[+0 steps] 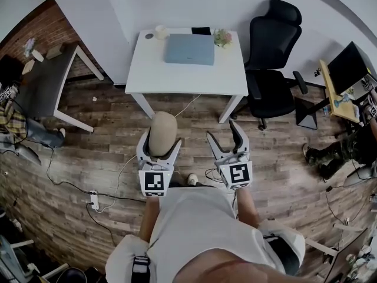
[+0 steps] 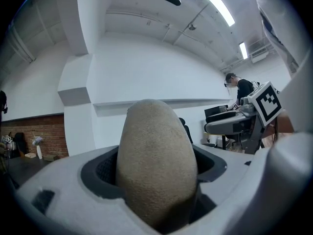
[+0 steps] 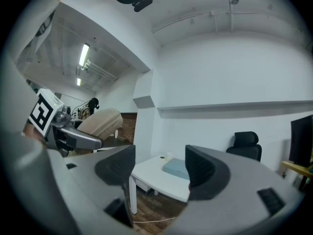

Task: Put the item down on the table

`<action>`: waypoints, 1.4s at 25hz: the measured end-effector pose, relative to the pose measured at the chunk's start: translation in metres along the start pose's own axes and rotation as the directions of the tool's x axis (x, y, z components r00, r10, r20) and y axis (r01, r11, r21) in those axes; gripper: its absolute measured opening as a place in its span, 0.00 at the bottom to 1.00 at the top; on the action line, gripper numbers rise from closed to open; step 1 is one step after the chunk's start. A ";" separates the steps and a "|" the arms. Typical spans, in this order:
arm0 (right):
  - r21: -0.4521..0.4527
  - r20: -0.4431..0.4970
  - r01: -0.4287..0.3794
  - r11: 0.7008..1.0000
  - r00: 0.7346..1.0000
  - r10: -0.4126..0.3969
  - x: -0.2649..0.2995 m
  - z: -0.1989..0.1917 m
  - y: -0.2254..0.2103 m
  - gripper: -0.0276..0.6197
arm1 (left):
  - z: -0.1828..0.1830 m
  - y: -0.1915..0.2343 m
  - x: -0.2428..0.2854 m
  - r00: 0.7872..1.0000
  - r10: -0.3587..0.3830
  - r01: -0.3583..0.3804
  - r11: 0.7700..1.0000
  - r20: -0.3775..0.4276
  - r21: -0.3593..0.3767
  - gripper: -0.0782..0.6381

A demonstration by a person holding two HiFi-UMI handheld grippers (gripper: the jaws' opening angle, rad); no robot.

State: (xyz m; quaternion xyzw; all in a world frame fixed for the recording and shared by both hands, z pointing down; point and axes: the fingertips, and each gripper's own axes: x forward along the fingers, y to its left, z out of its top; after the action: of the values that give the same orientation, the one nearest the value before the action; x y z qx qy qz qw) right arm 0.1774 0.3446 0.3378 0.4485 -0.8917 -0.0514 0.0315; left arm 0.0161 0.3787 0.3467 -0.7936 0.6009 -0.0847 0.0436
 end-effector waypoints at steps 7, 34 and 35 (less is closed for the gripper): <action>0.010 -0.015 0.000 1.000 1.000 0.000 0.007 -0.007 -0.009 0.53 | -0.004 -0.002 0.022 1.000 -0.013 0.012 0.999 0.018 0.031 0.67; -0.023 -0.104 0.034 0.999 0.994 -0.036 0.124 -0.019 -0.039 0.51 | -0.005 0.070 0.137 0.995 -0.094 0.094 0.995 0.023 0.025 0.67; -0.026 -0.103 0.034 0.999 0.994 -0.037 0.131 -0.019 -0.039 0.51 | -0.006 0.075 0.141 0.995 -0.095 0.094 0.995 0.020 0.019 0.67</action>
State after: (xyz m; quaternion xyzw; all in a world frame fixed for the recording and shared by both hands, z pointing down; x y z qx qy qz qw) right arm 0.1323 0.2154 0.3536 0.4659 -0.8802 -0.0394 0.0820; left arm -0.0184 0.2230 0.3511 -0.8216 0.5614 -0.0838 0.0532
